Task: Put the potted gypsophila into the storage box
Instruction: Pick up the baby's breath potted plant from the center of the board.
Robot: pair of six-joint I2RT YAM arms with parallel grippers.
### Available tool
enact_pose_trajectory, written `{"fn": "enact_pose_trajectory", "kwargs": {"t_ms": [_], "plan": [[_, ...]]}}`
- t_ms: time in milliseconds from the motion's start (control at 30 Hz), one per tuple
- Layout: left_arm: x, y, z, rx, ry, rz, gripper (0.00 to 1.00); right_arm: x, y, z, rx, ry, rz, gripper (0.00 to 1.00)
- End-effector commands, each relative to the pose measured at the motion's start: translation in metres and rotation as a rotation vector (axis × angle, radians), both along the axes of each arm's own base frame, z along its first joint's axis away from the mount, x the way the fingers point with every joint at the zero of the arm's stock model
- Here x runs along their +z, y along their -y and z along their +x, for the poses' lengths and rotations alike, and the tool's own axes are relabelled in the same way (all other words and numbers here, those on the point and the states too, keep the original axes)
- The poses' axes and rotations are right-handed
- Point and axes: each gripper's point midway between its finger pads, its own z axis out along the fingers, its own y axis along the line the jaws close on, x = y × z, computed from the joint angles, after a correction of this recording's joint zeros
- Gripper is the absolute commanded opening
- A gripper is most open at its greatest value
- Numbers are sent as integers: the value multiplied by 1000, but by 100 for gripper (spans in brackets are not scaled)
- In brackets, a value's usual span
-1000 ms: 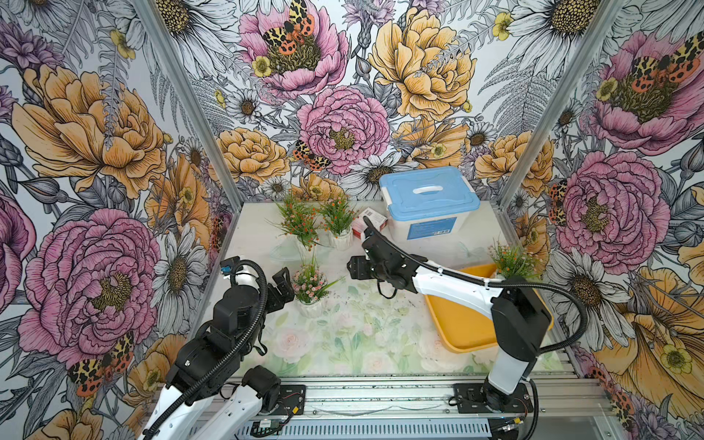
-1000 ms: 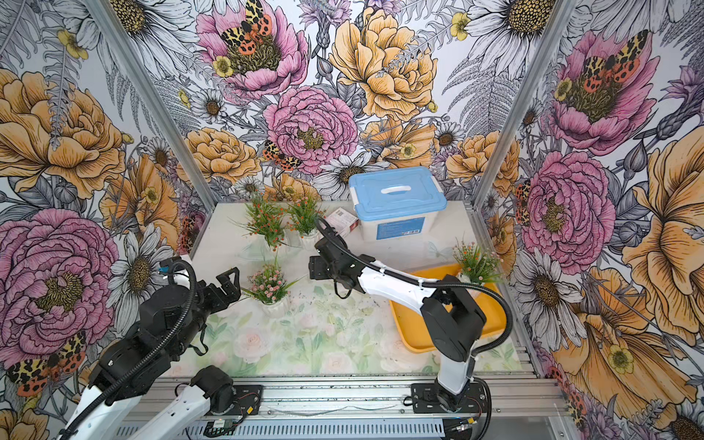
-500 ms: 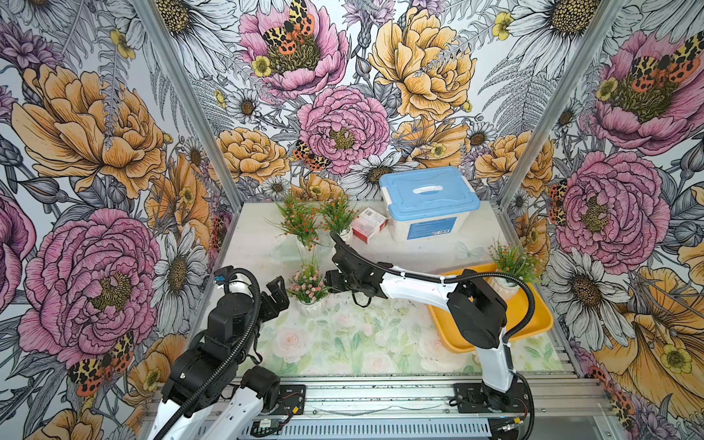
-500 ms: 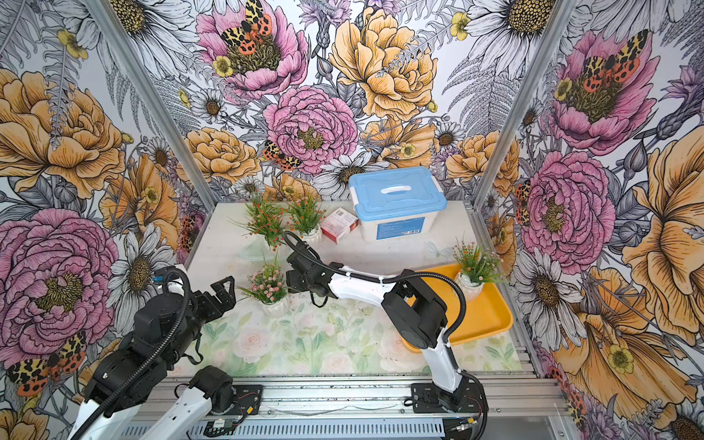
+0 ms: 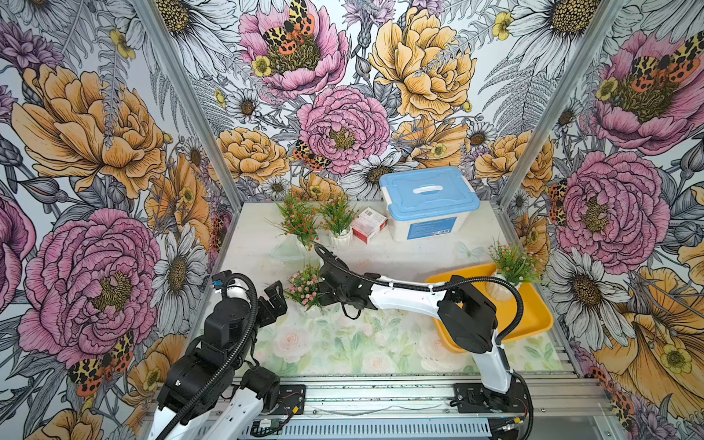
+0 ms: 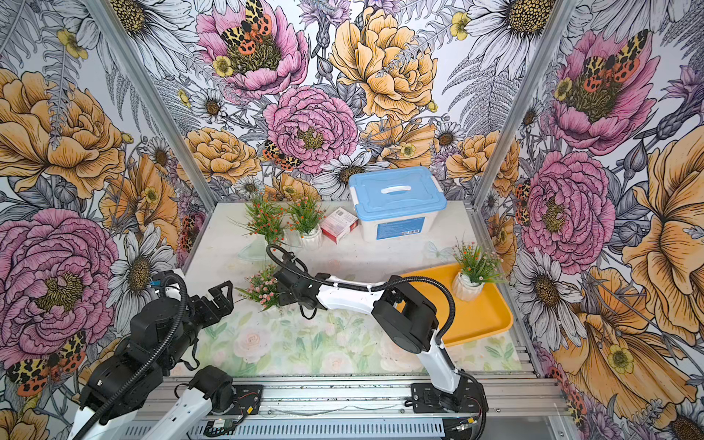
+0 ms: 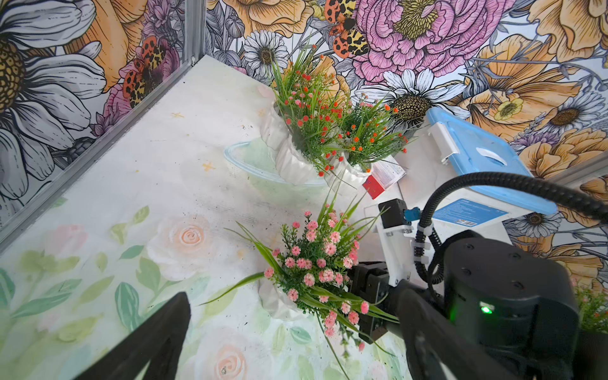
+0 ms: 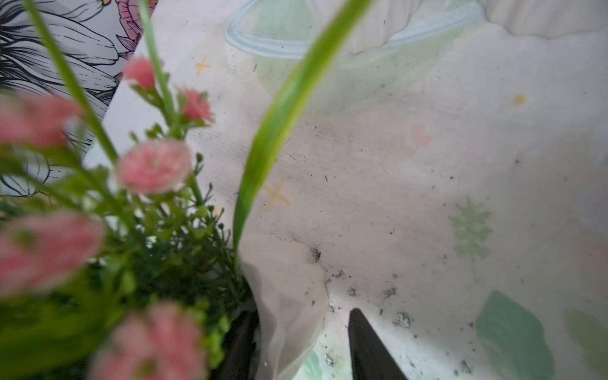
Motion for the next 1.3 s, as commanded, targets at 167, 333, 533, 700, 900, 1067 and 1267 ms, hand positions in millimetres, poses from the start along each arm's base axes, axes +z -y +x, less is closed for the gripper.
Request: {"fn": "enact_pose_trajectory", "kwargs": {"t_ms": [167, 333, 533, 700, 900, 1067, 1267], "plan": [[12, -8, -4, 4, 27, 51, 99, -16, 6, 3, -49, 23, -102, 36], [16, -11, -6, 17, 45, 48, 99, -20, 5, 5, -51, 10, -128, 33], [12, -8, -5, 15, 34, 29, 99, -24, 2, 7, -51, -3, -148, 30], [10, -9, -5, 21, 32, 28, 99, -29, 4, 7, -41, -16, -160, 24], [12, -10, -4, 18, 36, 45, 99, -24, -1, 10, -14, -16, -144, 8], [8, -2, 0, -6, 32, 14, 99, -9, 0, 17, -21, 6, -124, 1], [7, 38, 7, -209, 43, -50, 99, 25, 21, 36, -95, 69, -103, 0]]}}
